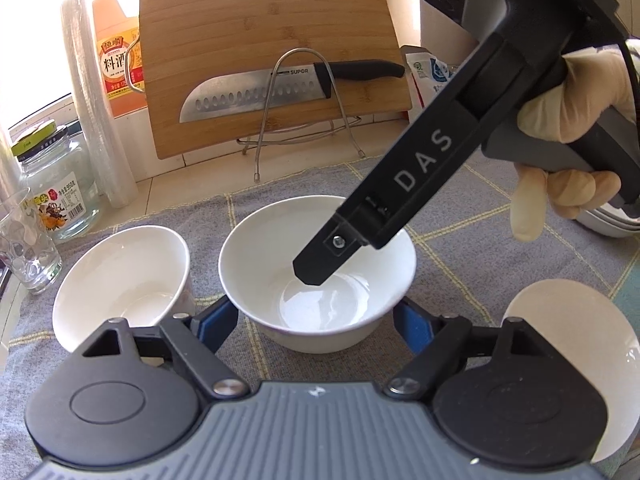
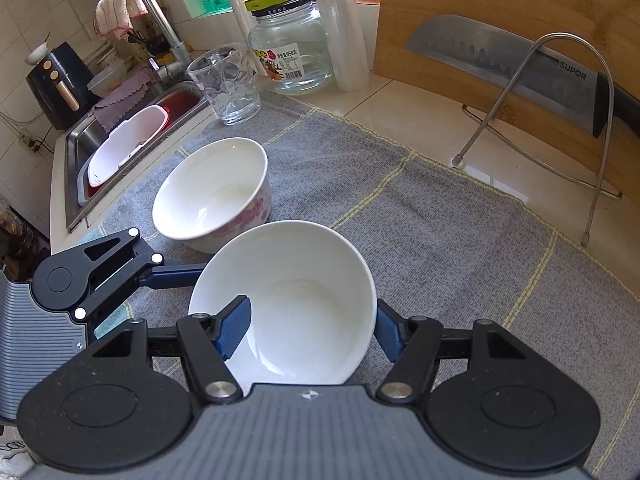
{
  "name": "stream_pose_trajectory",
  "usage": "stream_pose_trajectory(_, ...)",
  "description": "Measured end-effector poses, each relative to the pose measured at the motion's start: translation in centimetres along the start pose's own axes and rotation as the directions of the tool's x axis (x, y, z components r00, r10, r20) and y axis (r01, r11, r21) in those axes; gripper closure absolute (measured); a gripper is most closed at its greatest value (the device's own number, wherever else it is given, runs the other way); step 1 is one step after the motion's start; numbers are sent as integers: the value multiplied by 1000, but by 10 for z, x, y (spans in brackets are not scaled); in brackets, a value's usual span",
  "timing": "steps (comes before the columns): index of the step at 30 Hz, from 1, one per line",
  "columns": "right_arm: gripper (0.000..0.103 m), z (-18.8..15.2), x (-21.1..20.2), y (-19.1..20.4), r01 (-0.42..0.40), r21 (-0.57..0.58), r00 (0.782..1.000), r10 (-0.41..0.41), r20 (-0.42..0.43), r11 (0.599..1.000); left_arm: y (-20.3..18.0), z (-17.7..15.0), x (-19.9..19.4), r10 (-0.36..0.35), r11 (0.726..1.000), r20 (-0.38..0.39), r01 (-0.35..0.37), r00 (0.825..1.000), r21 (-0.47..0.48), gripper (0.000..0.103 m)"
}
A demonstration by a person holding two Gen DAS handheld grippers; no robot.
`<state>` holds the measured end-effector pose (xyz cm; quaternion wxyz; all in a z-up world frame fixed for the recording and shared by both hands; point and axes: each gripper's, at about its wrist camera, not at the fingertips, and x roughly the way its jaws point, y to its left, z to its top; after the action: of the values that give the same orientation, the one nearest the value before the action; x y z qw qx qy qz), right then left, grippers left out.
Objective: Organize plates and bowls
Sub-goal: 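Lift and carry the second white bowl with the right tool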
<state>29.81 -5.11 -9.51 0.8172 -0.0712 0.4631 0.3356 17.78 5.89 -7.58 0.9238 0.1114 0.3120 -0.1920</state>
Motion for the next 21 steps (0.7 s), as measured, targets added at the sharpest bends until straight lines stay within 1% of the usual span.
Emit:
stream_pose_trajectory(4,32,-5,-10,4,-11,20,1000,11,10,1000,-4,0,-13,-13,1000,1,13,1000,3,19)
stream_pose_trajectory(9,32,-11,-27,19,-10,8,1000,10,18,1000,-8,3,-35,-17,1000,9,17,1000,18,19)
stream_pose_trajectory(14,32,-18,-48,32,-23,5,999,22,46,1000,-8,6,-60,-26,1000,23,26,999,18,19)
stream_pose_trajectory(21,32,-38,-68,46,-18,12,998,17,56,1000,-22,3,-83,-38,999,27,37,999,25,19)
